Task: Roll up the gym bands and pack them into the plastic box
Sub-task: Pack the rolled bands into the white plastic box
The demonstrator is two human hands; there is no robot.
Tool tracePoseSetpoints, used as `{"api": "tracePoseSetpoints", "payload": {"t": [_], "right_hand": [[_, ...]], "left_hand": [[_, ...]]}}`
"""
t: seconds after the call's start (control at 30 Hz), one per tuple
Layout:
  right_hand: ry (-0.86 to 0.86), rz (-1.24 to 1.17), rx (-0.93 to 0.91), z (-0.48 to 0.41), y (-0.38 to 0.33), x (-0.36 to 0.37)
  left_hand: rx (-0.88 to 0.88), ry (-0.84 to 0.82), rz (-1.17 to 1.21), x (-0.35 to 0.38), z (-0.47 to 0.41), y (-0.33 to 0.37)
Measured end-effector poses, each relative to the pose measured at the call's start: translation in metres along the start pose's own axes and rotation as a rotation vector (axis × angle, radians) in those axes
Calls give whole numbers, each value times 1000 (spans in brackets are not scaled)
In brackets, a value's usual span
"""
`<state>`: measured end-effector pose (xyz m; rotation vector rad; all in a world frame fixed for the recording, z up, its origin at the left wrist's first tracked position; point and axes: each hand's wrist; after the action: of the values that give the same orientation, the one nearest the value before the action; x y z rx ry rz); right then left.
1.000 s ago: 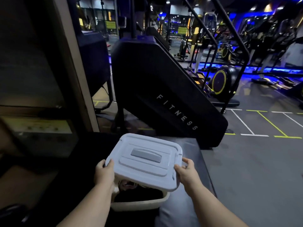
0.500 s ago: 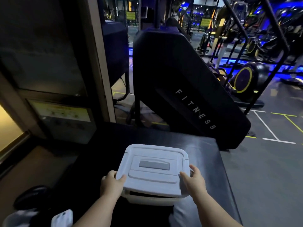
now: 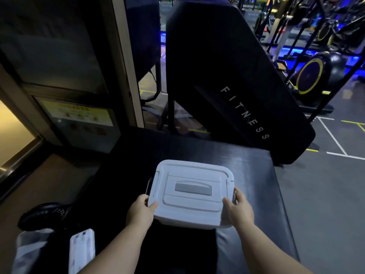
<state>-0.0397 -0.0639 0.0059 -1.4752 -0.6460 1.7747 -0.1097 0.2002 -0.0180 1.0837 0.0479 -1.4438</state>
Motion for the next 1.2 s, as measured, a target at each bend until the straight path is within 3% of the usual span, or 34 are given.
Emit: {"api": "tracePoseSetpoints", "payload": {"t": [0.3,0.93,1.2], "right_hand": [[-32,36,5,-2,7,7],[-47,5,29,-19,13,13],[-85,-11,54,-21,15,7]], "left_hand": [[-51,12,-81,3,-6,3],[-74,83,45,1,-29,7],[-62,-34,119,15,-36,16]]}}
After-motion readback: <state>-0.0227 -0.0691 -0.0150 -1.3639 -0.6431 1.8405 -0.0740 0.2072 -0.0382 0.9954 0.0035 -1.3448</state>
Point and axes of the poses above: each hand's wrist, its own z-axis away from the middle knuckle, its own x-axis out of the palm, y = z × x, and after that the axes turned 13 degrees about -x, right-handed
